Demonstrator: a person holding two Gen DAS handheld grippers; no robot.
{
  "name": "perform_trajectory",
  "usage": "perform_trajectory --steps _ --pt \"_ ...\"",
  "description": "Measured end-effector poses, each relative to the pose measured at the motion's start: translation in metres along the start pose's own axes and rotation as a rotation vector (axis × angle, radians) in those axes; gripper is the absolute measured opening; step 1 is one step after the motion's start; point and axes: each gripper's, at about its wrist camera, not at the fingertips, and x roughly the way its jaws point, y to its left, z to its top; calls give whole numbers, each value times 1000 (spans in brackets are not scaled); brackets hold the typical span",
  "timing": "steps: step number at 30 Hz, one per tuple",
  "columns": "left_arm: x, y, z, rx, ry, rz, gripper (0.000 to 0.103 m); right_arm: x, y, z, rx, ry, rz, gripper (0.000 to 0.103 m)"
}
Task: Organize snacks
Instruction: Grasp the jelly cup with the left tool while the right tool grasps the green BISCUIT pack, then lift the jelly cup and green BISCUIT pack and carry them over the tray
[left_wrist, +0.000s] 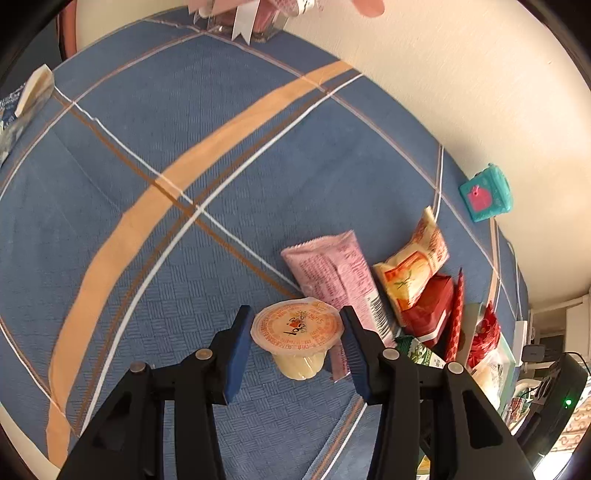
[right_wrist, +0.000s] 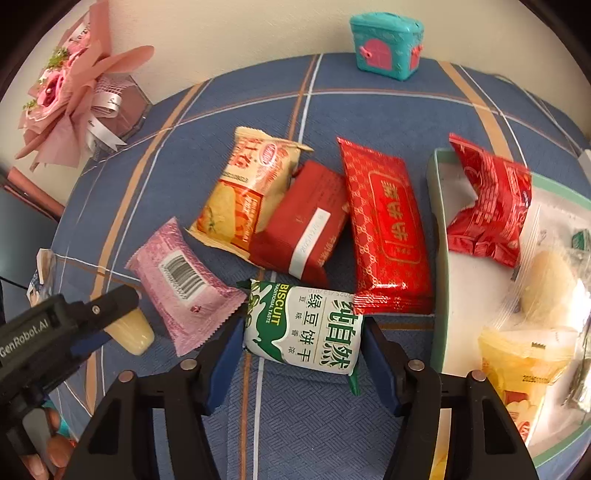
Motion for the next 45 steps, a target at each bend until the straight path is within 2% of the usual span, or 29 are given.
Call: perform_trajectory --steps 13,24,36,45 --pt "-45 -10 8 29 -115 -5 49 -47 8 9 -7 -73 11 66" --pt "-47 -34 7 72 -143 10 49 -83 -7 11 29 -107 7 66" --pt "-42 -73 -6 152 -131 -2 49 -104 -67 10 167 -140 -28 66" --pt "-37 -150 -40 359 -118 -22 49 -121 -133 3 327 -171 -63 66"
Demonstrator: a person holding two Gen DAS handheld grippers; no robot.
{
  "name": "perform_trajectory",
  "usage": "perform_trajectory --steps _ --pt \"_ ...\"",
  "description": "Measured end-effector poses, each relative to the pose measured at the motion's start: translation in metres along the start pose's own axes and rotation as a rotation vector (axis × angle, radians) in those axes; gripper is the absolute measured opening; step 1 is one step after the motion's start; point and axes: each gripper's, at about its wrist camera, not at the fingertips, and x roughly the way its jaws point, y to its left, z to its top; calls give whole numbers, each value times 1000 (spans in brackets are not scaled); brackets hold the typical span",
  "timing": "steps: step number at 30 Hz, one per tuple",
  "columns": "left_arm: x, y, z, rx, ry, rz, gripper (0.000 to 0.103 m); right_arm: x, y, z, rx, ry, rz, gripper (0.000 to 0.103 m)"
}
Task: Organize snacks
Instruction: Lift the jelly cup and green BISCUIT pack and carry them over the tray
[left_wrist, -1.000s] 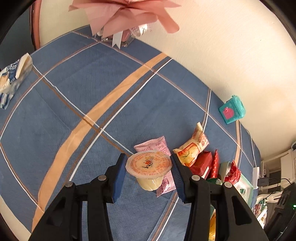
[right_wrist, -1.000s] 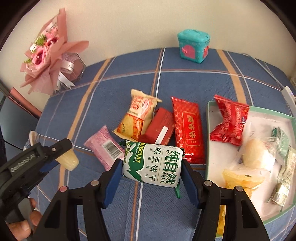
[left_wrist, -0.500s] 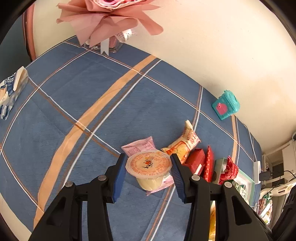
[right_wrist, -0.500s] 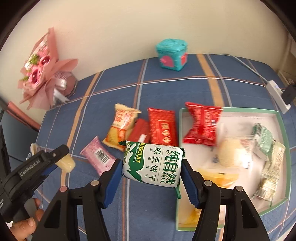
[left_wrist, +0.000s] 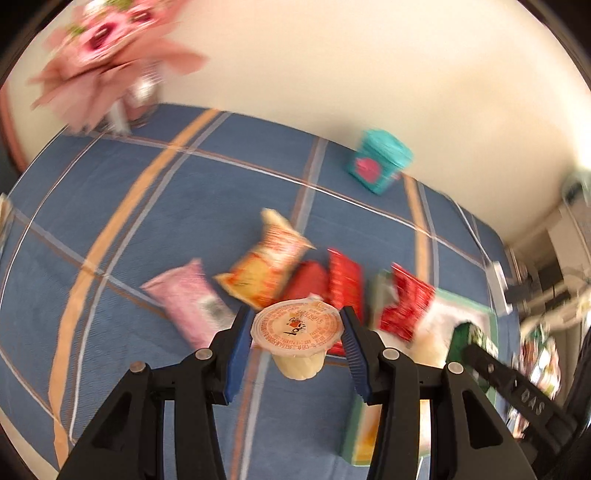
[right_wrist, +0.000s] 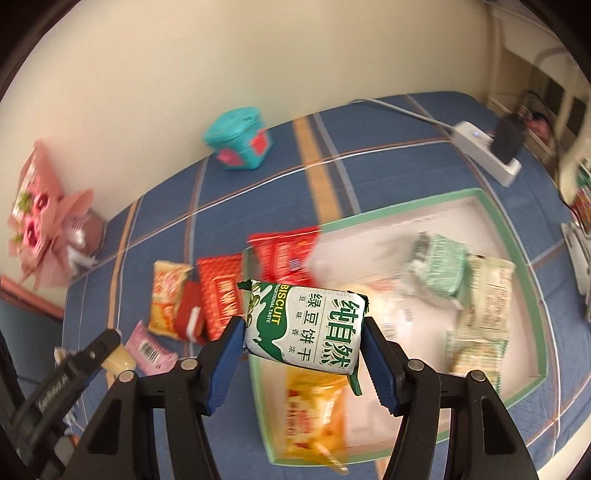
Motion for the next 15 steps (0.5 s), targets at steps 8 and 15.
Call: perform_trajectory --steps 8,15 --pt "9 -81 -26 222 32 -22 49 -10 -53 7 115 -35 -52 66" --pt "26 -116 -47 329 78 -18 49 -17 -71 13 135 -55 -117 66"
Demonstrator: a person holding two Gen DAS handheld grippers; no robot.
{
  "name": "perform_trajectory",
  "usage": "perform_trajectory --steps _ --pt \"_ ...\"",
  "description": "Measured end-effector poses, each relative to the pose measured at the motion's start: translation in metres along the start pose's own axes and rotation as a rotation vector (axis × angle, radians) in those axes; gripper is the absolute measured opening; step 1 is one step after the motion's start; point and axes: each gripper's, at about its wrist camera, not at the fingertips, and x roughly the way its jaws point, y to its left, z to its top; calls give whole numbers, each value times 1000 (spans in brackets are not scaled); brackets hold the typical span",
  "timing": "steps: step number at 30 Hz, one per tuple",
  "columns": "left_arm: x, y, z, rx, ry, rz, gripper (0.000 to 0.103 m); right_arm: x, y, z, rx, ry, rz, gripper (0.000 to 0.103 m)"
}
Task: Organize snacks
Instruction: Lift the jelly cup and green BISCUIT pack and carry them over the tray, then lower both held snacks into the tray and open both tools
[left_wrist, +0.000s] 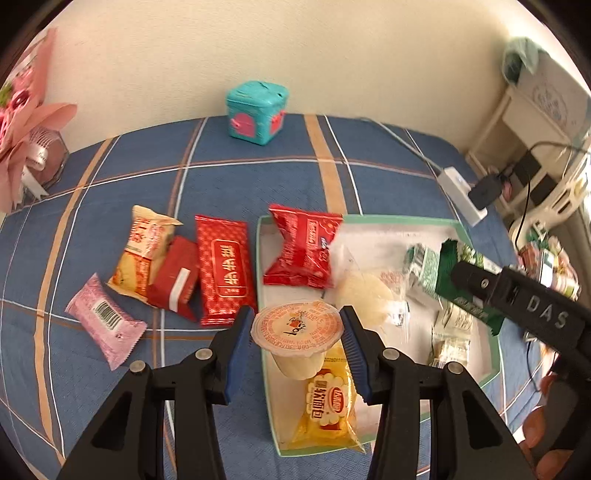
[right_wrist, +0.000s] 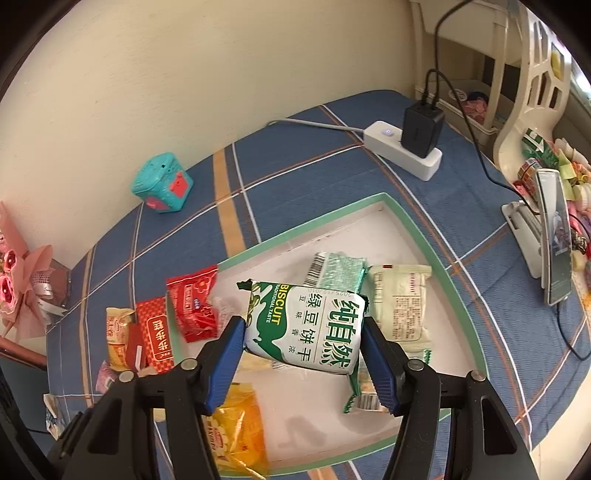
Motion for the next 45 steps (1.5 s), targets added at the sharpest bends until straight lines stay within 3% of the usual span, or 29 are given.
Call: perform_trajectory --steps 7,16,33,35,38,45 --pt "18 -5 3 10 9 12 49 4 -5 1 2 14 -6 66" --pt "50 -11 -1 28 67 35 49 35 -8 -5 12 94 -39 66" --pt "64 -13 -3 43 86 46 50 68 -21 -15 44 161 -86 68" --pt "64 -14 -2 50 83 52 52 70 -20 -14 47 164 -85 68" --pt "62 -14 -1 48 80 50 67 72 -20 -13 45 160 -90 73" --pt "53 -10 2 18 87 23 72 72 -21 -14 47 154 -94 78"
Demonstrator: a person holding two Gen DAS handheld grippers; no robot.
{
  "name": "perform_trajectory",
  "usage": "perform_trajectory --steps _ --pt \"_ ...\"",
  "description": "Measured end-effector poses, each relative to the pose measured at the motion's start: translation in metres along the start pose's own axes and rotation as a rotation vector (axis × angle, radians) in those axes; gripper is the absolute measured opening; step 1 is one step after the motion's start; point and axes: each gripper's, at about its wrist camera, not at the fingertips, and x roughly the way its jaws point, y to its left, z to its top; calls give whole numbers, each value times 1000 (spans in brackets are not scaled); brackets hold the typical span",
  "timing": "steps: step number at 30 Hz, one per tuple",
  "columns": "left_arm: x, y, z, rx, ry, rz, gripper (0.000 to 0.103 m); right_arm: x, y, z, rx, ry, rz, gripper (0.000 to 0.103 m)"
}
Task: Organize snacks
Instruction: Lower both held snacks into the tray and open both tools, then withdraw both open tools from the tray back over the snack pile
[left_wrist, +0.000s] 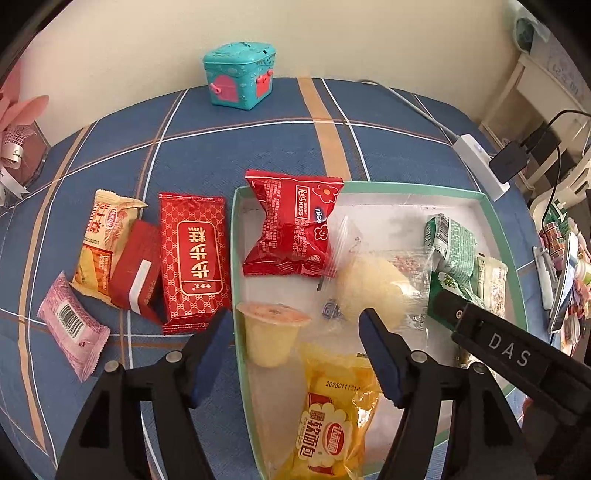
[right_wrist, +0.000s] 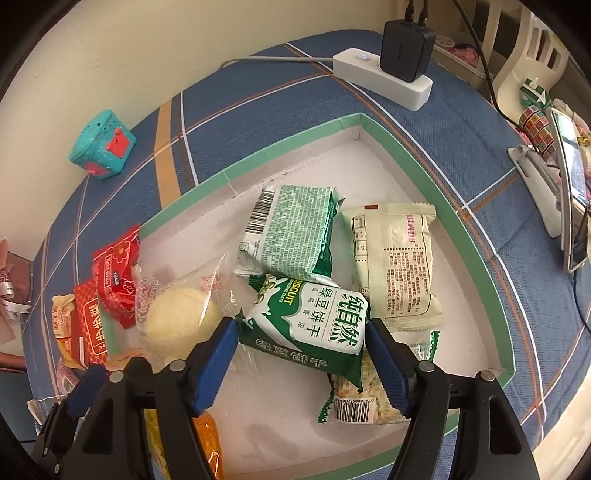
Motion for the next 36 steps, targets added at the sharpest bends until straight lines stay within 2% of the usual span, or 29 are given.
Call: perform_trajectory --steps 6,17,30,32,33,36 --pt "-14 9 4 -41 -13 -8 72 -15 4 3 -21 -48 -16 79" --pt "-49 46 12 -158 -93 -20 72 -54 12 5 -50 -142 7 79" --pt "-55 96 6 -303 -107 -28 72 -61 30 -2 -119 -151 16 79" --pt "-56 104 4 -326 -108 -30 75 -60 33 -3 -130 -150 16 87" --pt "-56 107 4 -337 -108 -30 80 -59 34 -3 -133 -150 16 90" --pt "-57 118 2 -365 -111 -28 81 -60 38 -4 -153 -157 15 97"
